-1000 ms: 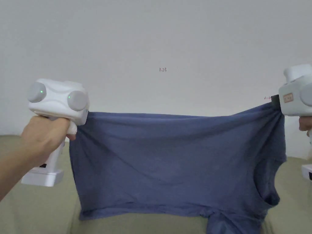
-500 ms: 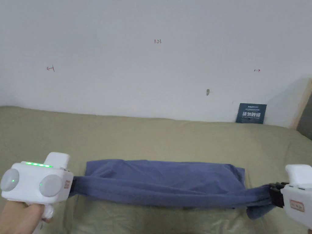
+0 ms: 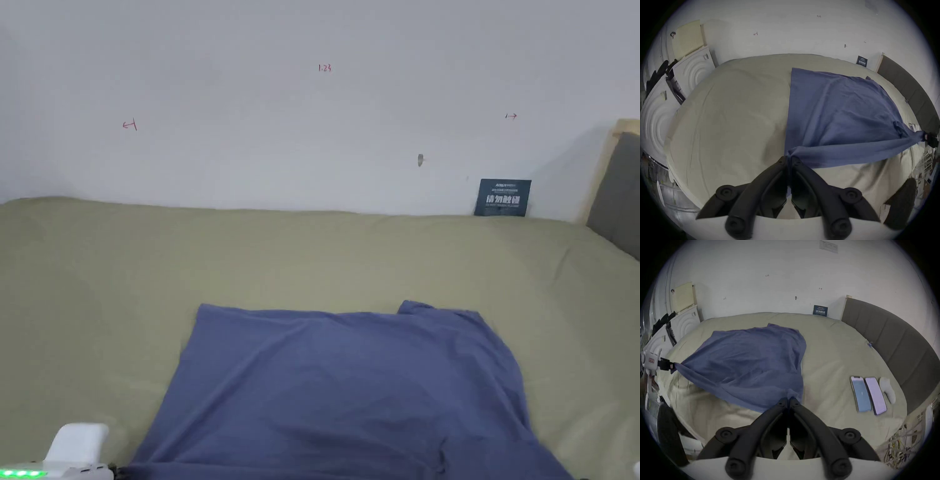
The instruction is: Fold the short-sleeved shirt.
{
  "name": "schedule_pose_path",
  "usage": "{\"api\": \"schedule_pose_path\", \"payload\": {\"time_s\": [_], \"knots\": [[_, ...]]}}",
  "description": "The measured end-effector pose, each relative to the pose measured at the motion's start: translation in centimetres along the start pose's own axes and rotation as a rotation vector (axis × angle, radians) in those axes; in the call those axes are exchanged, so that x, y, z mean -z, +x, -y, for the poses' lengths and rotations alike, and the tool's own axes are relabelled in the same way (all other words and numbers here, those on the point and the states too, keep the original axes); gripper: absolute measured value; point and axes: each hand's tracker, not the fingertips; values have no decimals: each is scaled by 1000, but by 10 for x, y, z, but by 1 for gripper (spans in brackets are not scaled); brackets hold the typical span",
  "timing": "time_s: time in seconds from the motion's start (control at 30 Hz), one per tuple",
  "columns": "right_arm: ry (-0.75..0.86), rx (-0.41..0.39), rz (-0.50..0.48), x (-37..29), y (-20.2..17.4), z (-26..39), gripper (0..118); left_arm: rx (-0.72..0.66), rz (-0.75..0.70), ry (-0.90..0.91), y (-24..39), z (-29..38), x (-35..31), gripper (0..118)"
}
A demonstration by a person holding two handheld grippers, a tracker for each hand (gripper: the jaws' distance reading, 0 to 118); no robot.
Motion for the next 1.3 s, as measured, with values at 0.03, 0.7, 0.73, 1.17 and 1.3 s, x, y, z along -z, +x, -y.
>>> {"api": "schedule_pose_path", "payload": {"time_s": [0.03, 0.7, 0.73, 1.17, 1.3], "knots": [[-2, -4, -3, -6, -2, 10, 0, -4, -2, 0, 0, 10, -6, 3], [-67, 93, -55, -24, -15, 53, 20, -39, 43, 3, -8, 68, -27, 37], [-77, 110, -53, -23, -15, 53, 51, -61, 63, -14, -10, 69, -27, 73], [-49, 229, -14, -27, 27, 79, 0, -112, 7, 15, -30, 89, -75, 0], [-73, 247, -24, -38, 2, 70, 0, -94, 65, 6, -25, 86, -73, 3]]}}
